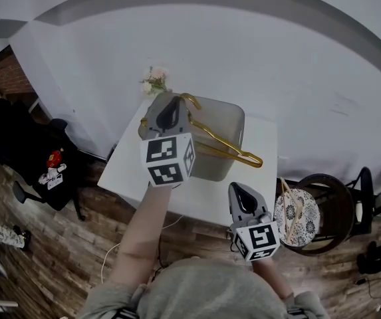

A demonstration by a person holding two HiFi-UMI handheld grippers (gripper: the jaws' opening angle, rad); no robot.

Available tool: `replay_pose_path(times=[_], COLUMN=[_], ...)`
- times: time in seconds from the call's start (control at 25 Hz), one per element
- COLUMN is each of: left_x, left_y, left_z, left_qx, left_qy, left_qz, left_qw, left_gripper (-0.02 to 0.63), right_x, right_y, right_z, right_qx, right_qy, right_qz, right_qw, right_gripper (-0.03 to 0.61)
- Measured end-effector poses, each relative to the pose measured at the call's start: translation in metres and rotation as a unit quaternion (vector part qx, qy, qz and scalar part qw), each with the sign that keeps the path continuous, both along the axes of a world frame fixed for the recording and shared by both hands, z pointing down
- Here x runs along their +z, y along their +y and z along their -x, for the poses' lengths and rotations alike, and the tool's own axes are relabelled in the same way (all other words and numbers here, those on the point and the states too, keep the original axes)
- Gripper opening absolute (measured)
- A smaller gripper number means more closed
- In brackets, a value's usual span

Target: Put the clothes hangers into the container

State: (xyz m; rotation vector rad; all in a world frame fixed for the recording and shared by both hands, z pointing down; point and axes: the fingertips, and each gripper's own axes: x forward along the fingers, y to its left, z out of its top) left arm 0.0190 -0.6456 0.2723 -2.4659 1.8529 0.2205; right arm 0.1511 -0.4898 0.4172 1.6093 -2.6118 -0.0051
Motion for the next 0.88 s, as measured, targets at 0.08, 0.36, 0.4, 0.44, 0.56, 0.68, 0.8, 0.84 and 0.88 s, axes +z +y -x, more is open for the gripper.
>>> replay_pose_path(times=[0.08, 0.36, 0.4, 0.44, 0.56, 0.68, 0.8, 0.84, 0.88], left_x=[0.009, 0.038, 0.041, 0.044, 0.057, 0.07, 0.082, 0.085, 0.088], left_y=[-0.004, -0.011, -0.012, -0.013, -0.016, -0.016, -0.014, -0.014, -0.013], left_z=[-0.002, 0.002, 0.004, 0.006, 0.01, 0.017, 0.025, 0.028, 0.029], left_qx=[-0.003, -0.017, -0.021, -0.024, -0.033, -0.043, -0.053, -0.056, -0.059], left_qy=[0.0, -0.004, -0.007, -0.009, -0.019, -0.02, -0.023, -0.025, -0.027], left_qz=[0.009, 0.033, 0.035, 0.038, 0.053, 0.065, 0.075, 0.078, 0.081], left_qw=[1.0, 0.9993, 0.9991, 0.9989, 0.9979, 0.9967, 0.9955, 0.995, 0.9946], left_gripper=[0.017, 0.018, 0.017, 0.018, 0.017, 0.017, 0.018, 0.018, 0.018], right_x=[0.002, 0.004, 0.005, 0.005, 0.007, 0.009, 0.013, 0.014, 0.014], right_y=[-0.003, -0.007, -0.007, -0.008, -0.009, -0.008, -0.007, -0.006, -0.006], right_z=[-0.003, -0.004, -0.003, -0.003, -0.002, -0.001, 0.0, 0.0, 0.0], right_qx=[0.002, 0.002, 0.001, 0.001, -0.002, -0.004, -0.005, -0.005, -0.005], right_qy=[-0.001, -0.001, -0.001, -0.001, 0.0, -0.001, -0.005, -0.005, -0.005], right_qz=[0.0, 0.003, 0.004, 0.005, 0.008, 0.011, 0.011, 0.011, 0.012], right_qw=[1.0, 1.0, 1.0, 1.0, 1.0, 1.0, 1.0, 1.0, 1.0], right_gripper=[0.002, 0.002, 0.002, 0.002, 0.002, 0.002, 0.002, 0.002, 0.002])
